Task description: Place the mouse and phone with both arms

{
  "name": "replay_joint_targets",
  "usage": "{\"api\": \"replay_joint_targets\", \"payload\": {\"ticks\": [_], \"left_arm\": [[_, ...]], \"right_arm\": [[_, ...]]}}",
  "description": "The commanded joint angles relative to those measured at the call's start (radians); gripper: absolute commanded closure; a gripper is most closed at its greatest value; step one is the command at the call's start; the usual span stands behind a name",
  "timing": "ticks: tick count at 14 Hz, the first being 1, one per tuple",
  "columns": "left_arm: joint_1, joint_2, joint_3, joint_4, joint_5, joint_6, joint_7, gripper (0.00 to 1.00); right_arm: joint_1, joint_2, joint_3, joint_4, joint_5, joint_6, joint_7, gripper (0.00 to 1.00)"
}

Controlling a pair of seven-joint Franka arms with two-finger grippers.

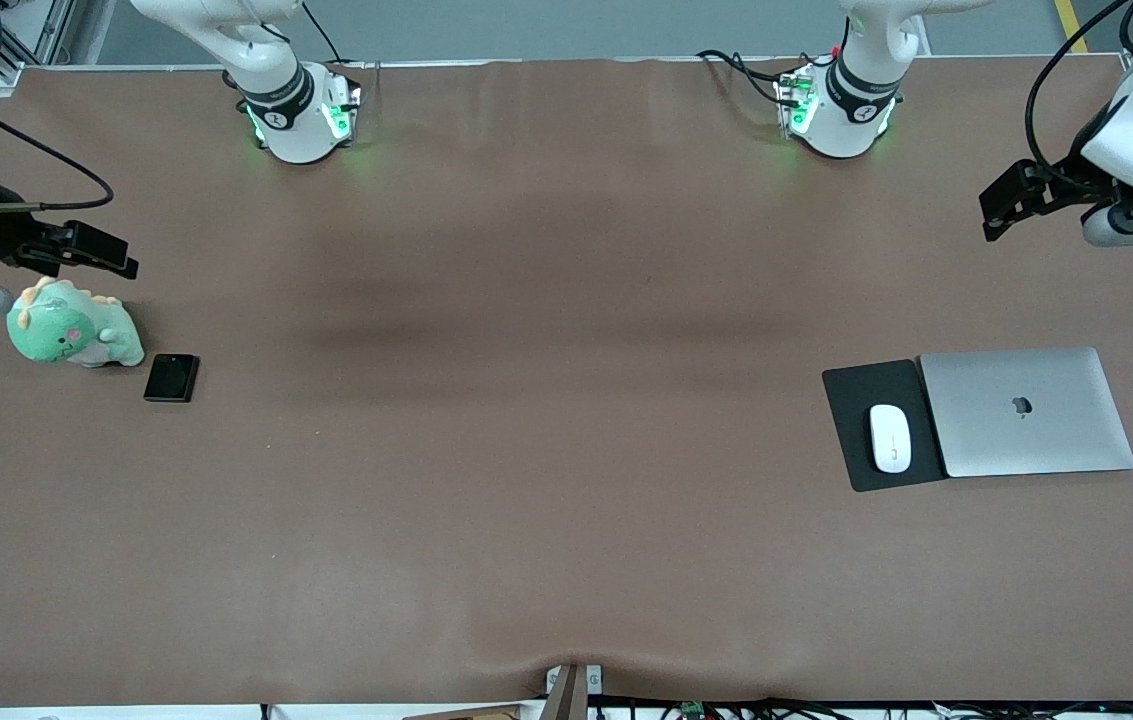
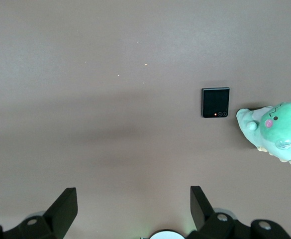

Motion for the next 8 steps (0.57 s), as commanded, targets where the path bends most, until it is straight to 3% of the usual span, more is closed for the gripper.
{"api": "replay_joint_targets", "payload": {"ticks": [1, 8], "left_arm": [[-0.019, -0.031, 0.046, -0.024, -0.032, -0.01, 0.025, 0.0], [-0.019, -0.003, 0.021, 0.027, -0.034, -0.01, 0.033, 0.0]], "right_arm": [[-0.015, -0.024, 0.019, 0.003, -0.026, -0.035, 0.016, 0.0], [-0.018, -0.012, 0.016, 0.074, -0.028, -0.039, 0.016, 0.0]]}}
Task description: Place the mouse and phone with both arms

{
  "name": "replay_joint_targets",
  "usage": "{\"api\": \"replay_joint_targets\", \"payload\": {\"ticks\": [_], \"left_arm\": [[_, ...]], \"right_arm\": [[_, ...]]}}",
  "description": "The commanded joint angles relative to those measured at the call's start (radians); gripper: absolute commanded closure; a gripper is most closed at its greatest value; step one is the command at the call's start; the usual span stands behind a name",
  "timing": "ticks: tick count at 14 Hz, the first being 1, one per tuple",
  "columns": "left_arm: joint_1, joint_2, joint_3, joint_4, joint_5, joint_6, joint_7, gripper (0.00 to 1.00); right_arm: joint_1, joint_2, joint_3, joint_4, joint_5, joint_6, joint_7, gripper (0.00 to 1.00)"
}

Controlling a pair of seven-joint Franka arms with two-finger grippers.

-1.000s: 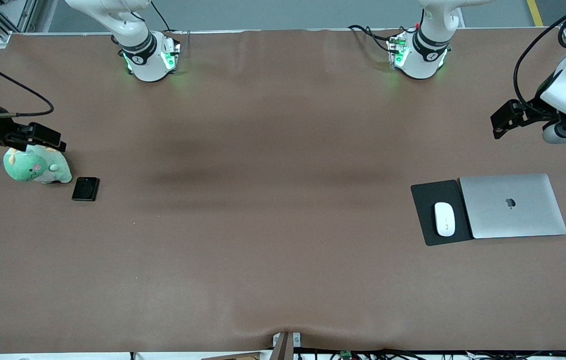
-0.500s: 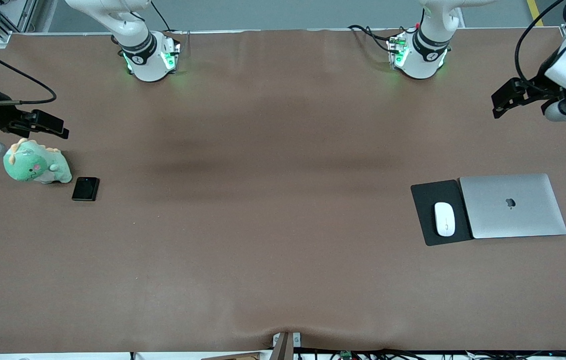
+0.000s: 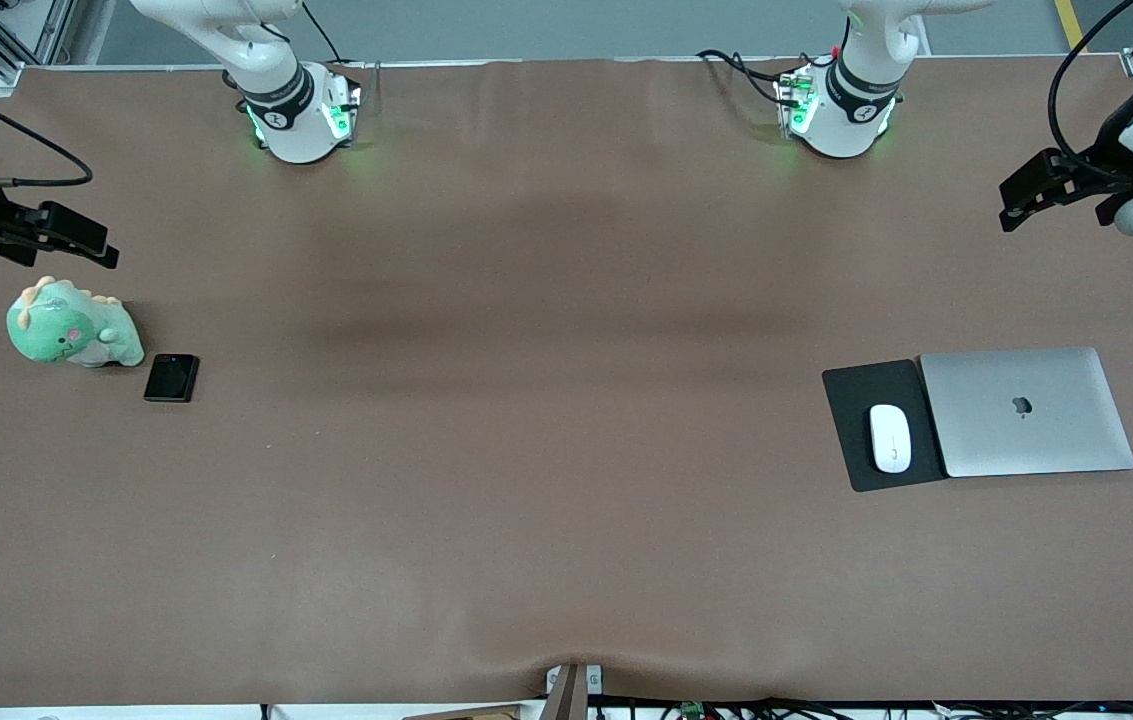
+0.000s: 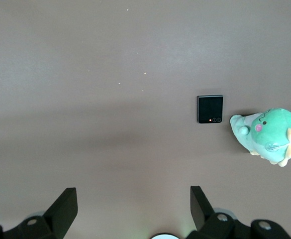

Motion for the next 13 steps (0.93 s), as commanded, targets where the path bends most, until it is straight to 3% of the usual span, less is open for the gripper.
{"api": "replay_joint_targets", "payload": {"ticks": [1, 13], "left_arm": [[0.002, 0.008, -0.009, 0.02, -0.022, -0.007, 0.019, 0.0], [0.005, 0.018, -0.009, 0.02, -0.022, -0.038, 0.014, 0.0]], "right_arm": [[-0.017, -0.002, 0.015, 0.015, -0.017, -0.019, 0.015, 0.0], [-0.023, 0.001, 0.012, 0.052, -0.024, -0.019, 0.005, 0.0]]}}
